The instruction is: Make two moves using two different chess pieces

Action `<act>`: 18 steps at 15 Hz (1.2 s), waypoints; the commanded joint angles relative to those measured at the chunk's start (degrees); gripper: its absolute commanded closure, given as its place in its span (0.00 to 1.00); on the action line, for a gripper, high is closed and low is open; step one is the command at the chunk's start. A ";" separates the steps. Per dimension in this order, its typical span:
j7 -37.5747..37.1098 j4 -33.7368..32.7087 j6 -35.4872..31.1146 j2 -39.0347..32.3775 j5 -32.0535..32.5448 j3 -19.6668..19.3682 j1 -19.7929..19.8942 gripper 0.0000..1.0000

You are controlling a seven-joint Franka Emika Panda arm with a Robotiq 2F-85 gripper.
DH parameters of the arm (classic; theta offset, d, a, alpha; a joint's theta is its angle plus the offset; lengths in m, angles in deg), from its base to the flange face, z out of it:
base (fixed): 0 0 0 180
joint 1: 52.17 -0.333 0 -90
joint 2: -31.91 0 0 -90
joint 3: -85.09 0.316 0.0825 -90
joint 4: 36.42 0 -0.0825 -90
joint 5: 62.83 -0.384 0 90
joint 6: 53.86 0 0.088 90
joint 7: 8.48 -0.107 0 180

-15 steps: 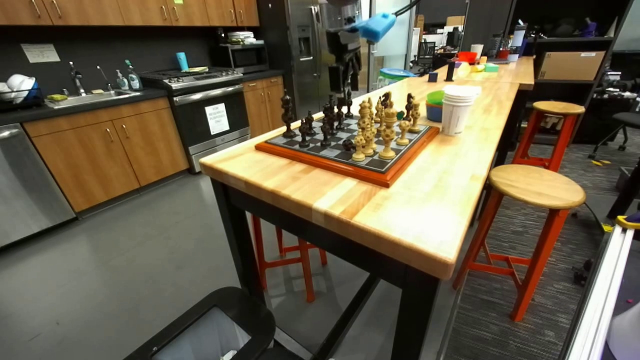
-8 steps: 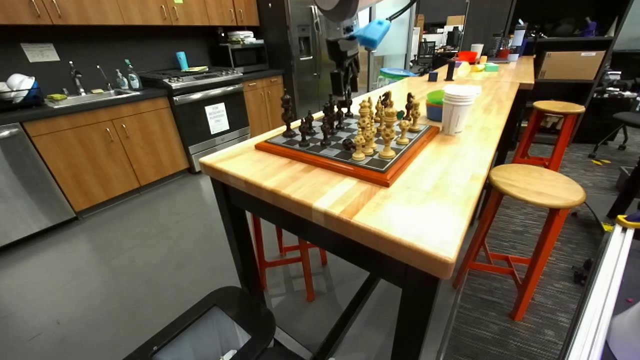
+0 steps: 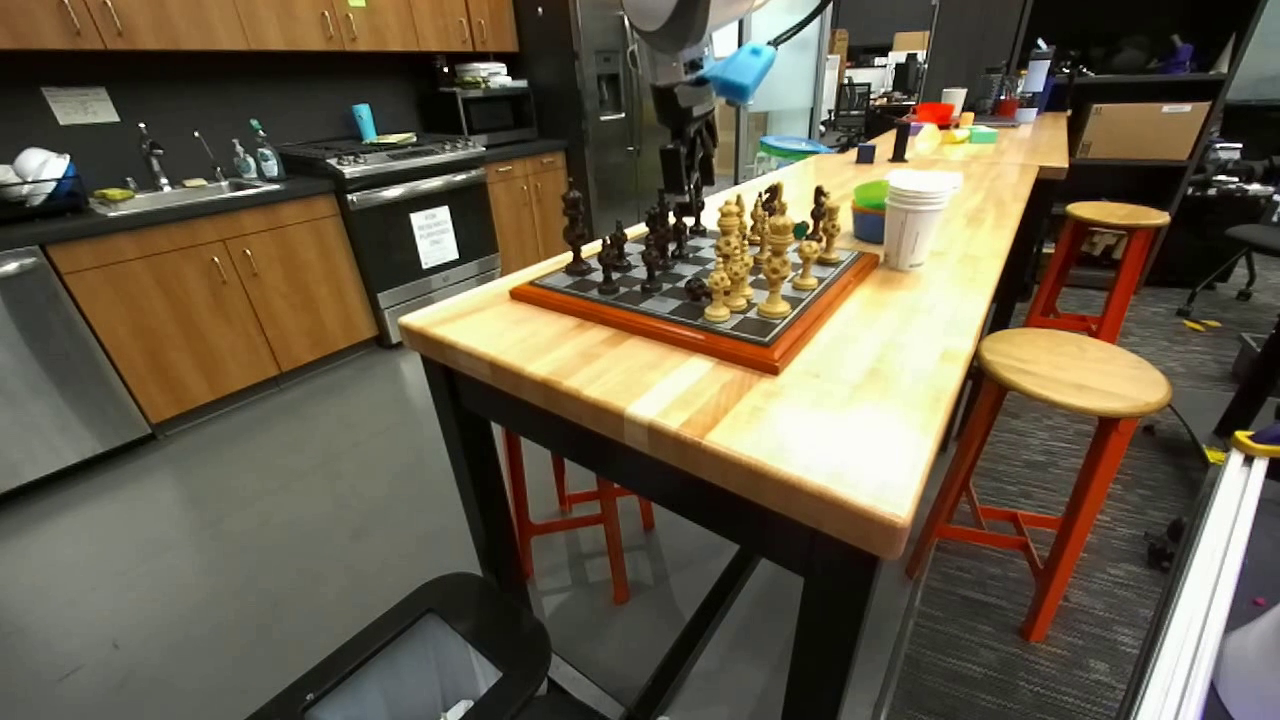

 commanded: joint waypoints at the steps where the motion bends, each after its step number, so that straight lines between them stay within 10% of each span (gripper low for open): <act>1: 1.04 -2.54 1.79 -1.22 0.76 -0.08 0.30 0.00; 18: 3.66 -6.10 1.96 -5.18 -1.43 0.71 1.82 0.00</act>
